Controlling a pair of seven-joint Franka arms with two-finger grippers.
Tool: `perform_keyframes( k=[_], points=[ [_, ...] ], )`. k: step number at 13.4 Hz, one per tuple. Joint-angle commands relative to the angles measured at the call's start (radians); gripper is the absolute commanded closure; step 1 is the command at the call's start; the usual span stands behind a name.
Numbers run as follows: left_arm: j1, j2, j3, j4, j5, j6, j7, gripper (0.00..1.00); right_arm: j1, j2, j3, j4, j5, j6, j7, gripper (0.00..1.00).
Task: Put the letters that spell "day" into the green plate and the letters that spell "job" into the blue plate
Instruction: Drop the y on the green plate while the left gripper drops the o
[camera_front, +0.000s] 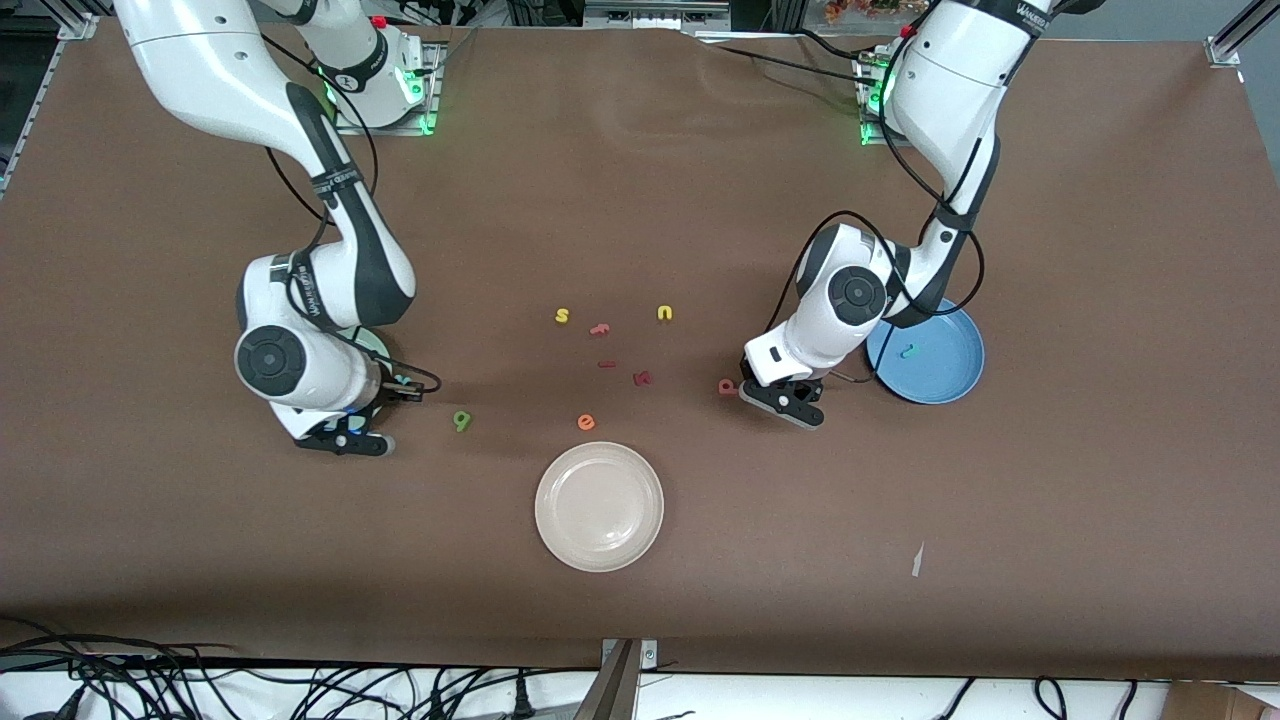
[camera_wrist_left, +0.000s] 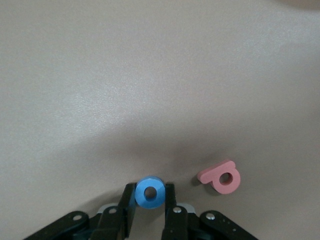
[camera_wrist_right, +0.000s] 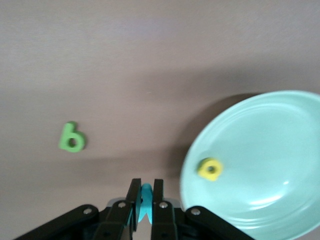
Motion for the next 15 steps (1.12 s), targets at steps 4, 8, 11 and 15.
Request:
perform_keyframes(
  k=[4, 8, 11, 15],
  points=[
    [0.052, -0.064, 0.015, 0.008, -0.013, -0.045, 0.014, 0.99, -0.046, -0.007, -0.061, -0.056, 0.002, -0.014, -0.182, 0.96],
    [0.246, -0.270, -0.023, -0.133, -0.012, -0.269, 0.180, 0.96, -0.067, -0.007, -0.050, -0.060, 0.015, -0.015, -0.196, 0.00],
    [0.346, -0.425, -0.026, -0.340, -0.012, -0.271, 0.319, 0.96, -0.055, -0.013, -0.026, -0.041, 0.054, -0.010, -0.109, 0.00],
    [0.423, -0.480, -0.024, -0.446, 0.044, -0.269, 0.362, 0.71, -0.046, -0.002, 0.013, -0.001, 0.118, 0.006, 0.080, 0.00]
  ],
)
